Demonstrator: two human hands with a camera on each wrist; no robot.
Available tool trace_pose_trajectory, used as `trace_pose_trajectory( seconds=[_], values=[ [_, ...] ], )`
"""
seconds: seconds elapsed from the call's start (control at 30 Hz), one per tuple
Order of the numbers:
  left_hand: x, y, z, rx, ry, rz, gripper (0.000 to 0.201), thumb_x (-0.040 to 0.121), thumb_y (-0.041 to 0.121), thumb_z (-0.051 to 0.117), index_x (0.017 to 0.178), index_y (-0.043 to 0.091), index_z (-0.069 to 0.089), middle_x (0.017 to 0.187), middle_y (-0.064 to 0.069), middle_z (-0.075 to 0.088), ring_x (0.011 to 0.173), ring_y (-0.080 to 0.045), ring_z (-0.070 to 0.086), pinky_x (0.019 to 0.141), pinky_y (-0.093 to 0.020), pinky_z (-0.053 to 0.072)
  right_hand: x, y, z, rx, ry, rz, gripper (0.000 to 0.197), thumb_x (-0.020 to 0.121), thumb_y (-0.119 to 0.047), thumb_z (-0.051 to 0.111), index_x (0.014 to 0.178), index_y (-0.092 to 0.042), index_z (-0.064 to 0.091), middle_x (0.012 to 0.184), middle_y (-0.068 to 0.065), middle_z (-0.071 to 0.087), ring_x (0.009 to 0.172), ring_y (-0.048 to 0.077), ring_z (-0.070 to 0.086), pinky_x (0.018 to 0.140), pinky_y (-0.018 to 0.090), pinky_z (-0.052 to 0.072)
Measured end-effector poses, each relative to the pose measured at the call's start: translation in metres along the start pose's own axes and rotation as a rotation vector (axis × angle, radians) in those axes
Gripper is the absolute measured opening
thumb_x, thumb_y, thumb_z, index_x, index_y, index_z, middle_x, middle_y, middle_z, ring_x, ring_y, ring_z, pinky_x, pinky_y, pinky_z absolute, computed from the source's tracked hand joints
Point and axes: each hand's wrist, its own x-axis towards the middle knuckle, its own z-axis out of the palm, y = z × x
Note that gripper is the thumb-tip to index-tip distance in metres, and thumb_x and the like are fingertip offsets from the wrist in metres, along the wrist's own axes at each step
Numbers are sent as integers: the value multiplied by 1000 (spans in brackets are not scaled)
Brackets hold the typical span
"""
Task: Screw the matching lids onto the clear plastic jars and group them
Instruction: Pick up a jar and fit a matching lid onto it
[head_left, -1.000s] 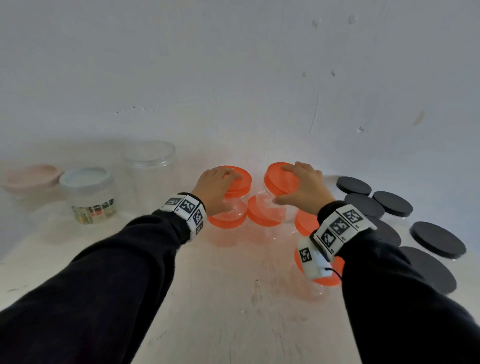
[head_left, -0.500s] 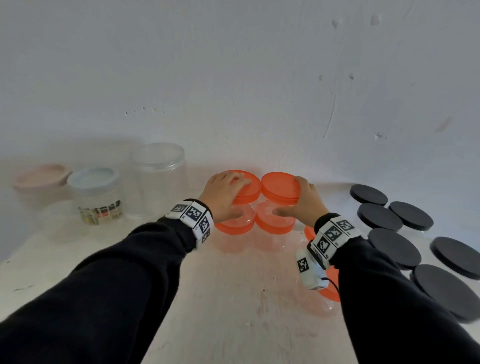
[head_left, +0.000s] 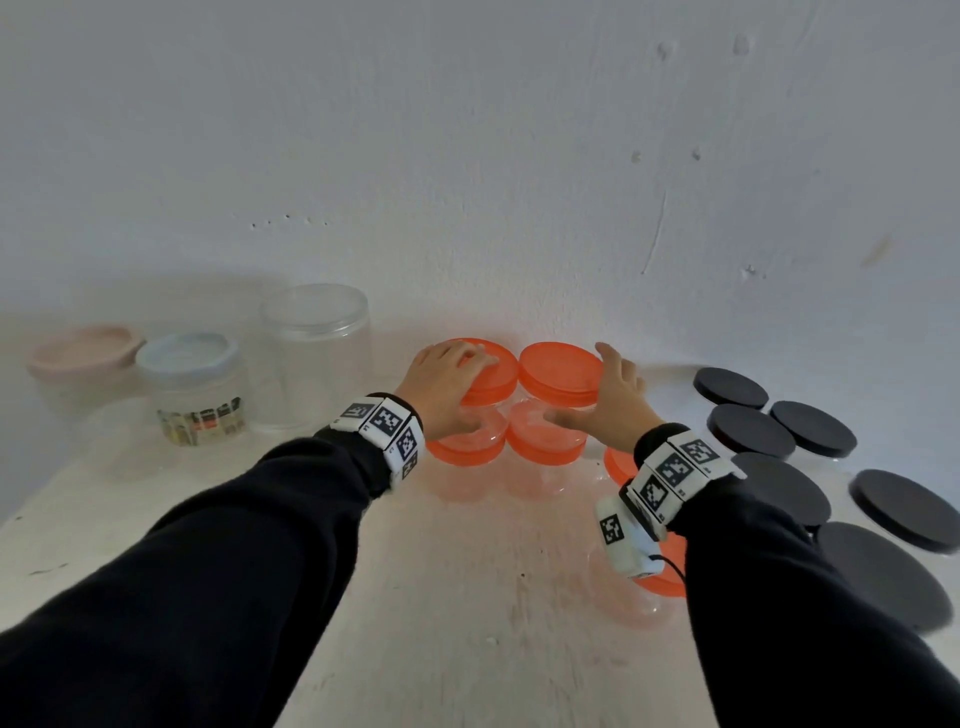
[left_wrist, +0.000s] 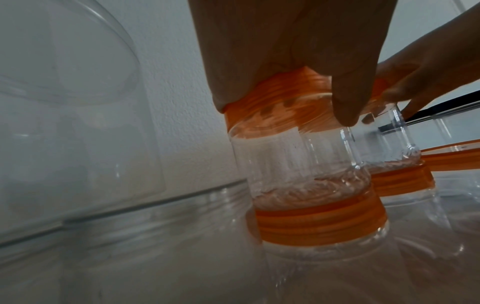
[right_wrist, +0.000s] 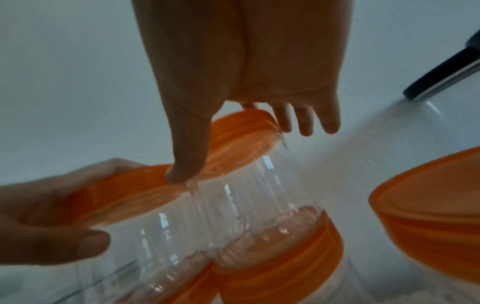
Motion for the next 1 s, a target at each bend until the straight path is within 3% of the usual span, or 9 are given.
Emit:
trace_pose_trajectory(
  seconds=[0.17,0.3,0.47,0.6,0.7,0.83,0.93,1.0],
  values=[
    [1,-1,-1,14,5,-3,74,78,35,67,141,21,32,148,-1,28,135,-23,24,112,-36,16,-36,8,-23,2,45,-20,78,83,-37,66,143,-13,23,144,11,25,133,30,23,105,40,28],
    [-2,0,-2,-10,27,5,74,78,36,68,142,19,33,147,-3,29,136,-24,24,111,-35,15,-76,25,-23,-27,-28,31,61,85,-38,63,136,-15,37,139,7,34,128,26,34,103,37,33],
    [0,1,1,3,38,4,78,75,38,71,141,18,34,146,-5,32,135,-25,27,111,-37,17,-119,49,-1,-312,-159,55,59,89,-46,54,139,-21,36,142,4,31,130,28,27,107,44,29],
    [1,0,3,9,37,4,79,74,38,72,141,18,35,145,-6,34,134,-27,28,111,-40,18,-143,62,15,-350,-198,69,57,91,-46,49,141,-26,30,150,1,17,138,27,13,111,48,21],
    [2,-1,4,11,38,7,79,74,38,72,140,17,35,145,-7,33,134,-28,28,112,-42,19,-150,65,21,-331,-175,-1,56,93,-35,50,144,-27,27,153,2,15,140,27,8,113,45,19],
    [3,-1,5,19,34,16,79,74,39,72,140,17,35,145,-8,33,134,-29,28,112,-44,20,-153,59,27,-293,-134,-119,49,94,-21,49,141,-28,36,151,-2,25,139,23,14,112,38,23],
    [4,-1,5,27,30,20,79,75,40,72,140,16,35,145,-9,33,134,-29,29,112,-44,20,-153,45,32,-294,-115,-219,44,94,-22,50,137,-27,45,148,-5,33,137,18,23,107,32,24],
    [4,-1,4,24,28,18,79,75,39,72,140,16,35,145,-9,33,134,-29,29,111,-44,21,-153,35,40,-273,-112,-303,40,91,-25,55,131,-23,53,143,-1,43,133,22,32,104,36,31]
  ],
)
